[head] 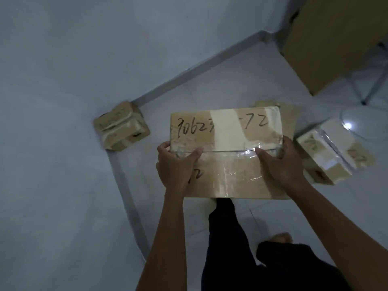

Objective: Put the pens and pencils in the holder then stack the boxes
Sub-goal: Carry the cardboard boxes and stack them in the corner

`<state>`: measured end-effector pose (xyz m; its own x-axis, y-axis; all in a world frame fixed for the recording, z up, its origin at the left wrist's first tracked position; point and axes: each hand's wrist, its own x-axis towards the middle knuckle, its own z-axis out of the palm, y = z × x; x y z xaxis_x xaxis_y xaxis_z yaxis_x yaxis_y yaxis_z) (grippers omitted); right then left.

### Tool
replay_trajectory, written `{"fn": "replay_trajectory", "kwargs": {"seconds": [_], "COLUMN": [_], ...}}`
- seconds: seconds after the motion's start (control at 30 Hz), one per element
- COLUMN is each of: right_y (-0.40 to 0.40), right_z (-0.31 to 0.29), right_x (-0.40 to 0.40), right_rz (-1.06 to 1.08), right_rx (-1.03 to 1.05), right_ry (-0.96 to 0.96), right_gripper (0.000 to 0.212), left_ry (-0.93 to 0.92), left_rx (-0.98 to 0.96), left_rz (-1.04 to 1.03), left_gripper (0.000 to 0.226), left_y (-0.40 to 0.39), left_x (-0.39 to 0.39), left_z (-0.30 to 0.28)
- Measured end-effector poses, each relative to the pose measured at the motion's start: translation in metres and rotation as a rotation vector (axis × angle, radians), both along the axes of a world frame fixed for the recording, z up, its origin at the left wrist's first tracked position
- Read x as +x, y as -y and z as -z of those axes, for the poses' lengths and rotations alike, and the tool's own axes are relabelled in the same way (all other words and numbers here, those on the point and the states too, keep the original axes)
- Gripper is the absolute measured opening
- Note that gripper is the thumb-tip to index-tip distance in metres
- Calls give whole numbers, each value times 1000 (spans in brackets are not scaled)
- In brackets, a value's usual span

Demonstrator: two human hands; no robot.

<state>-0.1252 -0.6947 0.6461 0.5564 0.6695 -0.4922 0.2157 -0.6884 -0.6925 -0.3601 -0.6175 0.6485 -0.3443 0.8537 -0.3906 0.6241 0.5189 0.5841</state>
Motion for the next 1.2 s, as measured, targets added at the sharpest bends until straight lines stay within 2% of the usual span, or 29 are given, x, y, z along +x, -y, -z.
{"fn": "replay_trajectory", "kwargs": {"seconds": [0.1, 0.3, 0.43, 0.57, 0.7, 0.8, 0.9, 1.03, 1.1, 1.2], "right_y": [-51, -126, -172, -234, -299, -342, -375, -419, -435, -451], "right_z": [-36, -80, -97, -98, -84, -79, -77, -63, -54, -37], "right_x": [-57, -140, -173, -202, -234, -258, -283, -324, -345, -374], "right_rz": [-120, -331, -415, -550, -645, -705, -746, -787, -780, -735], "right_rx": [54, 101, 118, 51, -50, -85, -99, -141, -166, -161], "right_ry": [15, 5, 27, 45, -56, -142, -131, -117, -98, -39], "right_gripper": [63, 60, 60, 64, 59, 53, 47, 43, 43, 41], "left_ry": [1, -35, -13, 30, 93, 76, -28, -70, -73, -76], "left_rx": [47, 125, 124, 106, 7, -49, -67, -82, -127, -205], "left_rz": [-113, -255, -322, -425, -477, -489, -471, -447, -392, -204], "left_gripper": [98, 97, 97, 89, 88, 90, 85, 80, 80, 94], "left_y": [-21, -56, -84, -115, -155, -186, -217, -251, -263, -280], "left_x": [-67, -158, -194, -225, -255, -274, -288, -316, -336, -372], "left_z": [-33, -79, -88, -84, -77, -78, -81, -68, -59, -40]}}
